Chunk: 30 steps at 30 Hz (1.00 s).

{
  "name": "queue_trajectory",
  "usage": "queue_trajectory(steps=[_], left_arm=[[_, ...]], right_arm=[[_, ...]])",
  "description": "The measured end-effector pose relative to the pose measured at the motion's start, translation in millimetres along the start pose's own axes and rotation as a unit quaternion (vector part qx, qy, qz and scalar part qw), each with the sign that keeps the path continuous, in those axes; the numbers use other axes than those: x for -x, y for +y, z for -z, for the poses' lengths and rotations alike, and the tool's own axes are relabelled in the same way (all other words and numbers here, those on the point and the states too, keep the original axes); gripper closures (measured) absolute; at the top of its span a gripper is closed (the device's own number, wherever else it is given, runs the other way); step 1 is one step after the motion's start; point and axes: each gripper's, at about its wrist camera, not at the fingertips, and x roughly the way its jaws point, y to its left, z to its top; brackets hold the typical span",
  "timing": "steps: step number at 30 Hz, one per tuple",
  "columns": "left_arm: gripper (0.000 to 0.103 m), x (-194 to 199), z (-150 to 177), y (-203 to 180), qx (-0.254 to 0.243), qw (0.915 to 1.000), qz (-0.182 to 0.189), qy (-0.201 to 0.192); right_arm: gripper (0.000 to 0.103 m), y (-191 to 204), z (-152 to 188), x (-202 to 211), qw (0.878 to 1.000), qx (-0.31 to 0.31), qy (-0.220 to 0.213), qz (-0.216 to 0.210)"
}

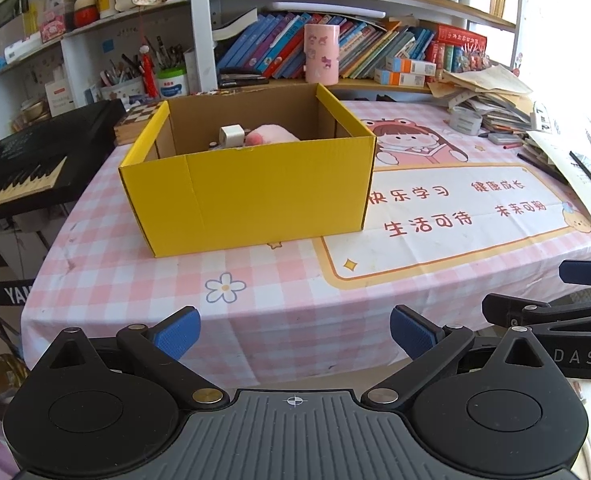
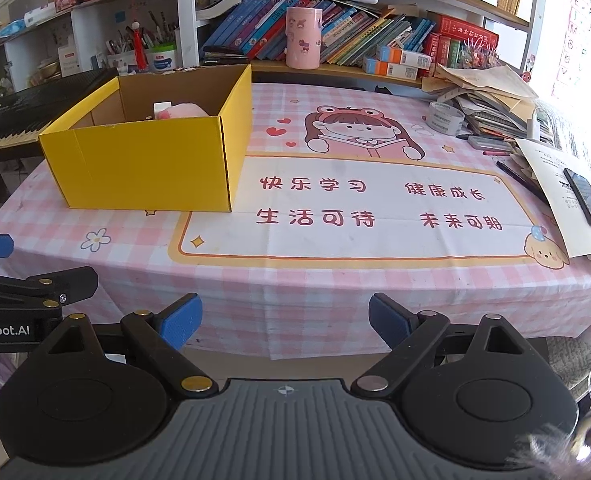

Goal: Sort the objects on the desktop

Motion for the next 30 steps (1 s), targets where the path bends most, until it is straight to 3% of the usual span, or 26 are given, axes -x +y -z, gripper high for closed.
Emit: queue_trajectory(steps=[30], left_arm=[[0.0,-0.1,0.6,-1.9,0.008,0.9999,0.007,0.002]], right_arm=[[0.013,-7.3,1.9,-4.5,1.0,-0.004,0.005,-0.005]])
